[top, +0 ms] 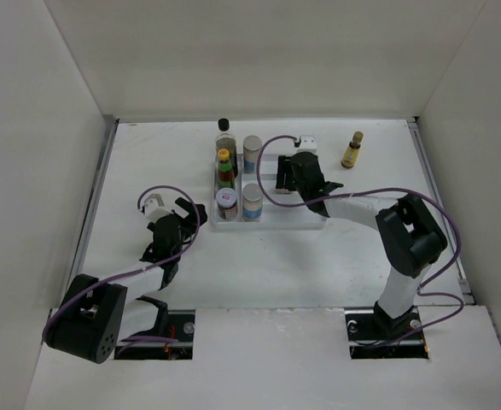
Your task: Organize the condiment bottles
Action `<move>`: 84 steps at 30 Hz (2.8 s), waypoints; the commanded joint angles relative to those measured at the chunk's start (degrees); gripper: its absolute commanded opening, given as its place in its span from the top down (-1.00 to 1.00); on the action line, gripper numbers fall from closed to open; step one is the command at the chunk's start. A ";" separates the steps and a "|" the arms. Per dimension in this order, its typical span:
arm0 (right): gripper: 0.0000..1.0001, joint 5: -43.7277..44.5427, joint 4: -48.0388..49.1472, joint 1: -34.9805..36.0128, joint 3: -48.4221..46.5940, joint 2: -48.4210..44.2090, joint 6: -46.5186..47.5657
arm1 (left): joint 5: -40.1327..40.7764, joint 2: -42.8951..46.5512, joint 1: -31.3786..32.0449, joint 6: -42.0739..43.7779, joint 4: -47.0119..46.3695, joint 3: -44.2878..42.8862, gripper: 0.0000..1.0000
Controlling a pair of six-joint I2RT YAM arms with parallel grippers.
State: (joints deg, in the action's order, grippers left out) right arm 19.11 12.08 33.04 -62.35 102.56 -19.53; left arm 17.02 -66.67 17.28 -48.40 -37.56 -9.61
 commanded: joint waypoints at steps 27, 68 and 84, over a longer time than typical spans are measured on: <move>-0.80 5.87 2.34 -24.90 -7.87 -5.37 6.34 | -0.75 -0.04 -0.36 -0.46 -2.87 -1.12 -1.00; 0.30 7.25 9.28 -9.89 2.40 -15.72 7.40 | 1.09 3.31 -2.03 -1.25 -1.99 0.03 -1.00; 0.25 7.96 9.89 -5.48 8.73 -12.57 4.76 | 1.97 4.45 -1.68 -0.99 -1.29 -0.24 -1.00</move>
State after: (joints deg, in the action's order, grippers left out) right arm 25.78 16.23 26.79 -53.65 89.06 -13.41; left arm 18.20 -63.20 15.79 -48.97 -37.19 -9.61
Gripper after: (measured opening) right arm 0.421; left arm 0.997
